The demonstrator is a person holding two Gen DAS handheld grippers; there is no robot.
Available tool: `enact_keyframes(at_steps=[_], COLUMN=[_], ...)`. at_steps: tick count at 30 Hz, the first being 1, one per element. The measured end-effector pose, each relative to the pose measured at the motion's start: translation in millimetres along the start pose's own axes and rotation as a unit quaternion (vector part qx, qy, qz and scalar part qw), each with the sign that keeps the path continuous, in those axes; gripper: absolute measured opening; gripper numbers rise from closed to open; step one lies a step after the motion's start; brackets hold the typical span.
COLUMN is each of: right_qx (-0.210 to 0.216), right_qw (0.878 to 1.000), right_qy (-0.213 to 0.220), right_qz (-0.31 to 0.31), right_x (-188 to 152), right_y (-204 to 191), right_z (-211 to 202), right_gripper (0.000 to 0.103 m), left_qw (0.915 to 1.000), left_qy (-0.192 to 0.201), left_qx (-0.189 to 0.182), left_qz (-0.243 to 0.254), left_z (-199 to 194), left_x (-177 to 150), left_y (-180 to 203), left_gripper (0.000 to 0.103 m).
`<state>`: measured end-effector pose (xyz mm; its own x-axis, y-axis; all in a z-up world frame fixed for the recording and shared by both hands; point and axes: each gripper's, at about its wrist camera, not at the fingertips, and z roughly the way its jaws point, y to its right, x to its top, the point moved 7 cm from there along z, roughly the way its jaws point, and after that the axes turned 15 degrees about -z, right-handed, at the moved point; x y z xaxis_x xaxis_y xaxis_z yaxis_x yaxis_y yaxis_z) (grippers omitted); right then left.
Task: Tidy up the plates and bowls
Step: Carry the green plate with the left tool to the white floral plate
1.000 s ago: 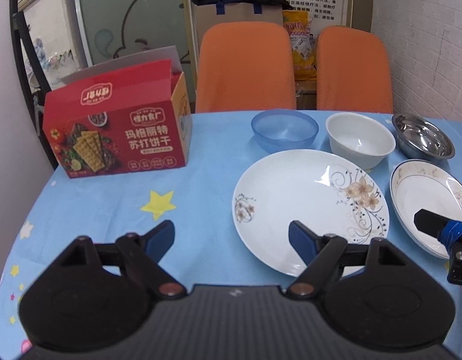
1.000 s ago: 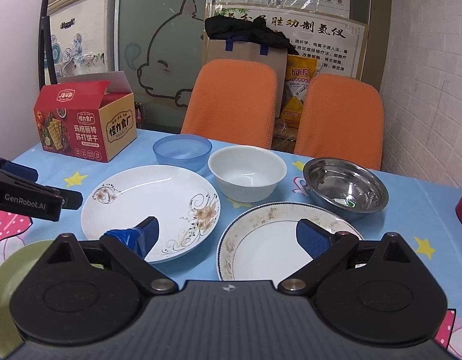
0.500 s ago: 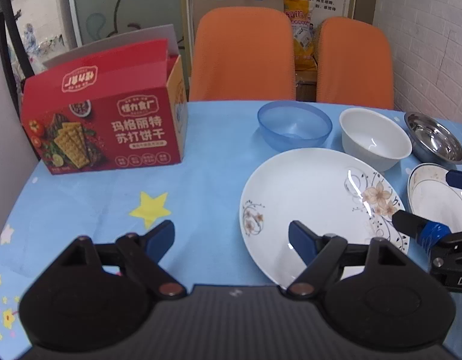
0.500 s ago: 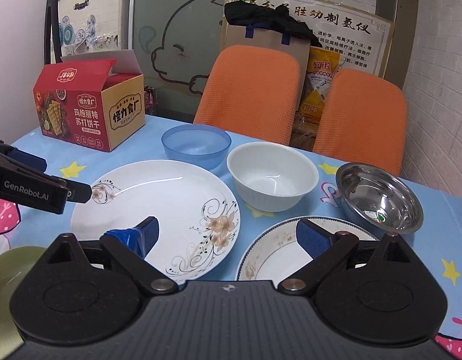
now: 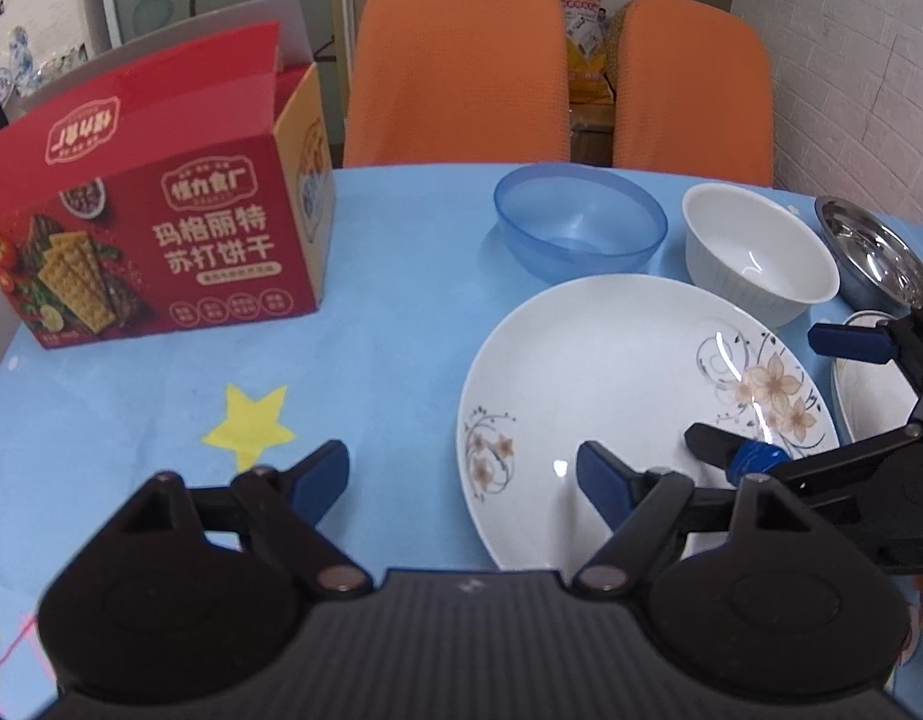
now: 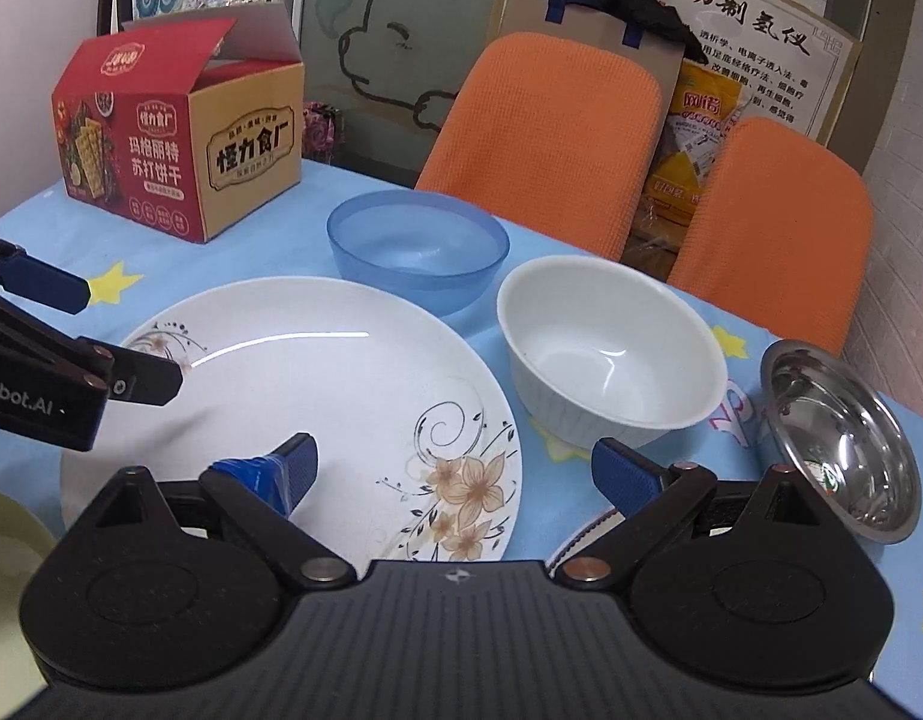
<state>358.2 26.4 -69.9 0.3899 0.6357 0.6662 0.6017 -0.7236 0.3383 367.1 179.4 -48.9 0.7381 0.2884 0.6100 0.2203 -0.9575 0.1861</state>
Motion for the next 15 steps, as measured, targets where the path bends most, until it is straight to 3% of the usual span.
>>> enact_keyframes(at_steps=[8, 15], right_qx=[0.039, 0.045], right_qw=[0.998, 0.997], right_qy=[0.012, 0.011], right_qz=[0.038, 0.068], right_x=[0, 0], right_y=[-17, -18], right_z=[4, 6], right_gripper=[0.088, 0.088], left_qw=[0.9999, 0.9999], left_qy=[-0.002, -0.001], left_qx=[-0.011, -0.001], left_qz=[0.001, -0.012], left_z=[10, 6], left_x=[-3, -2], left_y=[0, -13], left_gripper=[0.079, 0.077])
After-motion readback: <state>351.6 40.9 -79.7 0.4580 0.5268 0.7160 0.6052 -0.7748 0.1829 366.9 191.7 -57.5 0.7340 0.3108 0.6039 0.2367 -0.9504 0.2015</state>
